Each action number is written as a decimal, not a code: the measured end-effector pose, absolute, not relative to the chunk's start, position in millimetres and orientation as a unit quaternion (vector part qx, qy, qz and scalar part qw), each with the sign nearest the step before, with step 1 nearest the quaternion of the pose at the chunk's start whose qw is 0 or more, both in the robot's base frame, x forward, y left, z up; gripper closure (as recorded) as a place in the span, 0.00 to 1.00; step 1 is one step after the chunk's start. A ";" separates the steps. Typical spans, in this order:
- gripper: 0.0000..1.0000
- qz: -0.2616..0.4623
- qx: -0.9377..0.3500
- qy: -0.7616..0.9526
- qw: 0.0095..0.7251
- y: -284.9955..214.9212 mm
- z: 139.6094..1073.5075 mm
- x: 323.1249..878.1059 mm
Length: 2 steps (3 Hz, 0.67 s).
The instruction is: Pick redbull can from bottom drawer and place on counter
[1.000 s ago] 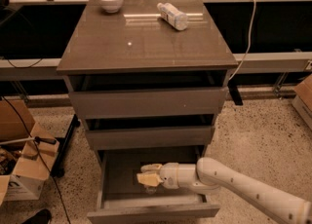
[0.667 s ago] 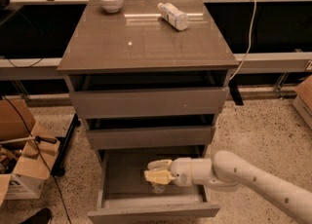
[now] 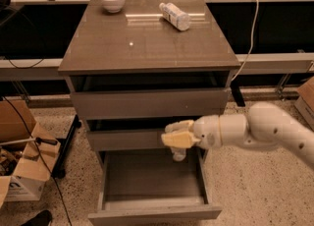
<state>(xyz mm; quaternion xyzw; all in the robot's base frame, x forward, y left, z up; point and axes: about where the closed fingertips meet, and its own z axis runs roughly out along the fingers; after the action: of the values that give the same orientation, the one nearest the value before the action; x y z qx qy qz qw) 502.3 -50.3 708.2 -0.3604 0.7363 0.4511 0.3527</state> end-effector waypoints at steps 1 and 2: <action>1.00 0.400 -0.398 0.740 0.366 -62.5 800.9 531.1; 1.00 0.351 -0.419 0.731 0.410 -71.3 896.0 561.7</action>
Offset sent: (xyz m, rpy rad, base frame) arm 0.0885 -0.0357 0.2857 -0.2257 -0.3279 -0.0706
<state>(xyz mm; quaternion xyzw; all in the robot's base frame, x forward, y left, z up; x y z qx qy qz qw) 561.7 -71.3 896.0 -0.4190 0.7306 0.3506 0.4096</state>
